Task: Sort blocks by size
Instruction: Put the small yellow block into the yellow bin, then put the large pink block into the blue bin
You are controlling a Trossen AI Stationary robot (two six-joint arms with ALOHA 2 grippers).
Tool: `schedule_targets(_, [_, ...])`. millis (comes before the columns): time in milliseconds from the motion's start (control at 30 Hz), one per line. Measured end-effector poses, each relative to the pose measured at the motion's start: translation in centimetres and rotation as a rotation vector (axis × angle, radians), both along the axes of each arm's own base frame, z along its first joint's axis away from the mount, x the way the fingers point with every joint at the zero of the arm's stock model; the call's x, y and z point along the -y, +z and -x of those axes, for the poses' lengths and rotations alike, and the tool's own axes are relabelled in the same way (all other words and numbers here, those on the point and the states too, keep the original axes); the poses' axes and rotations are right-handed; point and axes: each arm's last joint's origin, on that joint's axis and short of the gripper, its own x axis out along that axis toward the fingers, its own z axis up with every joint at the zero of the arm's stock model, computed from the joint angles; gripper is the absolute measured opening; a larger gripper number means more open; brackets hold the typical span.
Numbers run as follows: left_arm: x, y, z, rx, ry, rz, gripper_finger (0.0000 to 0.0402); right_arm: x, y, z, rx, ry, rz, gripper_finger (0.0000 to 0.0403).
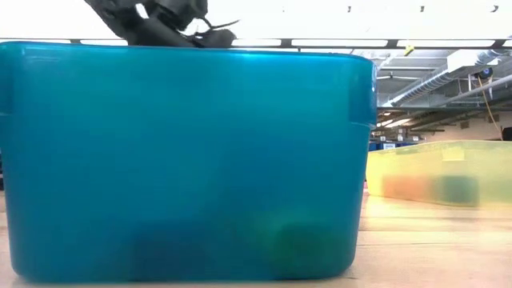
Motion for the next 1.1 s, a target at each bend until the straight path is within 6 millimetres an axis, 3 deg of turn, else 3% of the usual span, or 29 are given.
schedule_targets(133, [1.3, -2.2, -5.2, 0.165, -0.079, 0.005, 0.0140, -0.2, 2.6, -0.6, 0.112, 0.028, 0.099, 0.0240])
schedule_targets(233, [2.1, -3.9, -9.3, 0.197, -0.133, 0.013, 0.0140, -0.4, 3.6, -0.9, 0.182, 0.051, 0.130, 0.0241])
schedule_targets(333, [2.4, -5.6, -13.2, 0.184, -0.178, 0.029, 0.0140, -0.4, 4.0, -1.1, 0.222, 0.053, 0.125, 0.0241])
schedule_targets(433, [2.6, -6.1, -16.5, 0.219, -0.234, 0.044, 0.0140, -0.5, 4.0, -1.1, 0.229, 0.052, 0.111, 0.0239])
schedule_targets(600, [2.6, -6.8, -20.5, 0.167, -0.287, 0.076, 0.0140, -0.7, 4.0, -0.9, 0.233, 0.057, 0.097, 0.0236])
schedule_targets(733, [2.4, -7.2, -22.5, 0.084, -0.301, 0.096, 0.0142, -0.7, 4.0, -1.0, 0.234, 0.057, 0.096, 0.0237])
schedule_targets(967, [2.7, -7.0, -22.7, 0.019, -0.355, 0.084, 0.0274, -0.7, 3.7, -0.9, 0.209, 0.055, 0.088, 0.0232])
schedule_targets(1100, [2.5, -6.0, -22.6, 0.042, -0.347, 0.080, 0.0295, -0.8, 3.5, -0.8, 0.202, 0.052, 0.071, 0.0231])
